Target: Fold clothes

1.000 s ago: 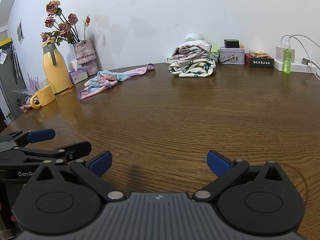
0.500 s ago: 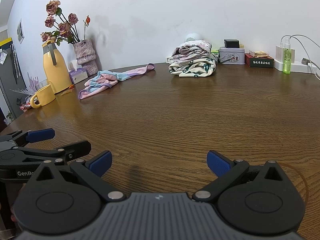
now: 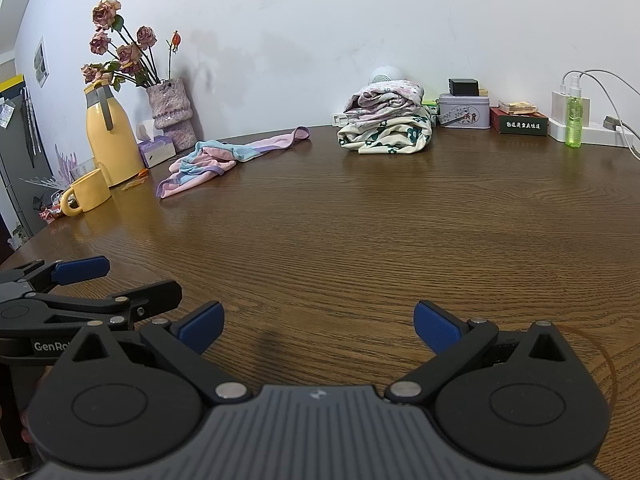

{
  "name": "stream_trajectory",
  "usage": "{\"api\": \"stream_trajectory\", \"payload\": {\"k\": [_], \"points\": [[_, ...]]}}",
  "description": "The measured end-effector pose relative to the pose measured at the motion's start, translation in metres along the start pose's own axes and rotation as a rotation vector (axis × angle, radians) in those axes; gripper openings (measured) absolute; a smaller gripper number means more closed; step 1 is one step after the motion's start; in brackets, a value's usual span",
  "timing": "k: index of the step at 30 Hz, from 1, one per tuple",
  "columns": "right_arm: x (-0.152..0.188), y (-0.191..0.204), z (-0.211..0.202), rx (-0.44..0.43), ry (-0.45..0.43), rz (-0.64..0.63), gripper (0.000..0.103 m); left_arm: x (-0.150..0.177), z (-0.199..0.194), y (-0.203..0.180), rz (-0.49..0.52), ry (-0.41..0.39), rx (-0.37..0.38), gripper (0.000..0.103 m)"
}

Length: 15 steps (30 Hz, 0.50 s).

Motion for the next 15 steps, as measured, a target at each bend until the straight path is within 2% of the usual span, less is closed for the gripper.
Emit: {"api": "stream_trajectory", "payload": {"k": [15], "points": [[-0.0004, 0.0006, -0.0003, 0.0, 0.001, -0.001, 0.103, -0.0007, 0.0005, 0.0016, 0.001, -0.003, 0.003, 0.103]]}}
Point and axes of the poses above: each gripper's, at about its wrist camera, not at the fingertips, and z roughly the way its jaws point, y to its left, x to its underside, the point moved 4 cm from there along z, roughly the way its jaws point, and after that the axes turned 8 degrees about -z, right-handed, at the moved point
